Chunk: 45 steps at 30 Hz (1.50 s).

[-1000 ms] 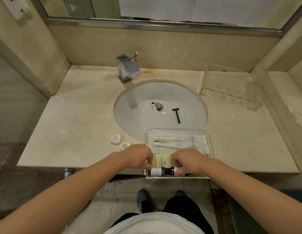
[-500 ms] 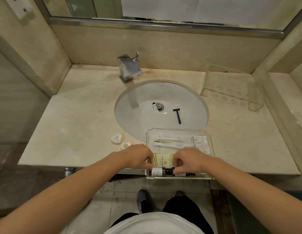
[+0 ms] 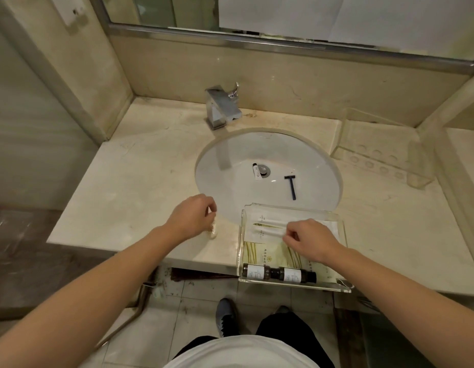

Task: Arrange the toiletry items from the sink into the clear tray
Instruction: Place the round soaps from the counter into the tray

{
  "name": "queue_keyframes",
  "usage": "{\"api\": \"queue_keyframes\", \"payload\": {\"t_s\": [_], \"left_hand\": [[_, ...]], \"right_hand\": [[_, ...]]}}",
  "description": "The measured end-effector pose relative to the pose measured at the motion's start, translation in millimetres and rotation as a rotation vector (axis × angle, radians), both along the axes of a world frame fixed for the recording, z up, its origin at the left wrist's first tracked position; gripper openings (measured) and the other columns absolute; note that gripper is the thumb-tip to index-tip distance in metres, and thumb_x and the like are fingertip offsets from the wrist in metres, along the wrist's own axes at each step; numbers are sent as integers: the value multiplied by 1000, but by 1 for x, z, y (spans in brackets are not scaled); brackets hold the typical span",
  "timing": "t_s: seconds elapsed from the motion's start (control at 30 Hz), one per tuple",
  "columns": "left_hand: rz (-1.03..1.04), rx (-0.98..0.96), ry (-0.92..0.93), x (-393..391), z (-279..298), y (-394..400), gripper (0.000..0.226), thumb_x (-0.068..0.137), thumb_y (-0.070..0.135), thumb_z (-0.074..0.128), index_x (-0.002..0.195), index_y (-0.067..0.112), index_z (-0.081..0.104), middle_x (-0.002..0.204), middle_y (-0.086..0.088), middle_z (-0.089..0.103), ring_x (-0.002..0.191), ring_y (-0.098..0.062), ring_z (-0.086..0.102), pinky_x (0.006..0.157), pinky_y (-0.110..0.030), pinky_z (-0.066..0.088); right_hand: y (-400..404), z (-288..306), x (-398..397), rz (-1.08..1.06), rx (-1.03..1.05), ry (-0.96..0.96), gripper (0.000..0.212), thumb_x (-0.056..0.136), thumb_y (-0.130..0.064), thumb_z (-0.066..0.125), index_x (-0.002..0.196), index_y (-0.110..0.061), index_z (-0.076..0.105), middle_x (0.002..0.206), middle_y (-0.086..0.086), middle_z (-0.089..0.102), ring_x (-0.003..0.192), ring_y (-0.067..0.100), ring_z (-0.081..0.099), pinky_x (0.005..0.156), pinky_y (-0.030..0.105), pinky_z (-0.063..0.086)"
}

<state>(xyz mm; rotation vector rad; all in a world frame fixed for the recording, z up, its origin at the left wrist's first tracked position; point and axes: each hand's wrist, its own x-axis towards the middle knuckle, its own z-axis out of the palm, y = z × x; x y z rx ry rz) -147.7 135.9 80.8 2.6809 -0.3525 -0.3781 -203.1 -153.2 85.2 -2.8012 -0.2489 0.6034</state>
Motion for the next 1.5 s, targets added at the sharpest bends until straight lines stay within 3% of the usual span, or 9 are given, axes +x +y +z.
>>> {"api": "queue_keyframes", "payload": {"t_s": [0.2,0.4,0.57,0.87,1.1,1.2,1.33,1.4,1.5], "left_hand": [[137,165,56,-3,-13,31,29,91,21,54,118,11,59,119,-7,49,92,-28,60,79,-39,53],[258,125,146,-3,-17,34,42,89,27,57,128,9,52,129,-9,43,104,-31,58,88,-43,51],[316,126,154,-6,-22,34,45,90,41,57,119,7,54,124,-9,44,100,-30,58,83,-42,51],[406,13,146,-8,-31,32,38,85,38,61,108,9,54,114,-7,48,93,-28,57,76,-39,51],[540,-308,213,-7,-33,24,21,81,23,62,90,16,44,77,-1,57,70,-23,55,65,-38,48],[592,-397,233,-8,-33,26,24,79,17,64,95,16,46,75,0,57,70,-21,58,66,-36,49],[674,-608,344,-6,-22,28,20,82,3,60,99,13,56,67,0,54,56,-12,53,53,-23,45],[705,-764,452,-3,-15,27,24,83,-5,57,100,11,61,73,-5,58,58,-16,59,52,-21,50],[686,-896,571,1,-6,22,28,84,-9,53,102,9,64,91,-15,66,67,-28,68,58,-27,57]], "right_hand": [[44,8,17,62,64,-154,12,91,-25,52,92,-21,63,84,-11,55,78,12,55,69,29,49],[97,5,31,199,72,-207,19,91,-27,53,108,-21,59,103,-5,55,91,18,58,72,31,47],[141,0,39,247,-23,-222,28,90,-29,54,116,-18,54,116,3,53,100,25,56,75,36,47],[182,-24,40,295,-106,-109,34,92,-25,51,124,-15,46,120,9,47,105,28,51,66,35,38],[185,-32,41,220,-76,-77,33,90,-26,52,120,-14,45,117,9,48,103,28,50,67,34,39],[181,-29,45,37,64,-31,30,88,-28,52,115,-15,48,111,8,52,98,28,55,72,35,44],[169,-17,61,-423,537,232,21,85,-17,57,106,-16,55,98,6,61,82,25,62,79,40,54],[160,-9,67,-589,800,350,18,90,-9,53,106,-11,57,100,10,61,74,28,64,81,44,58],[141,2,69,-688,1007,417,17,96,-2,45,107,-4,58,101,14,60,73,28,67,75,34,60]]}}
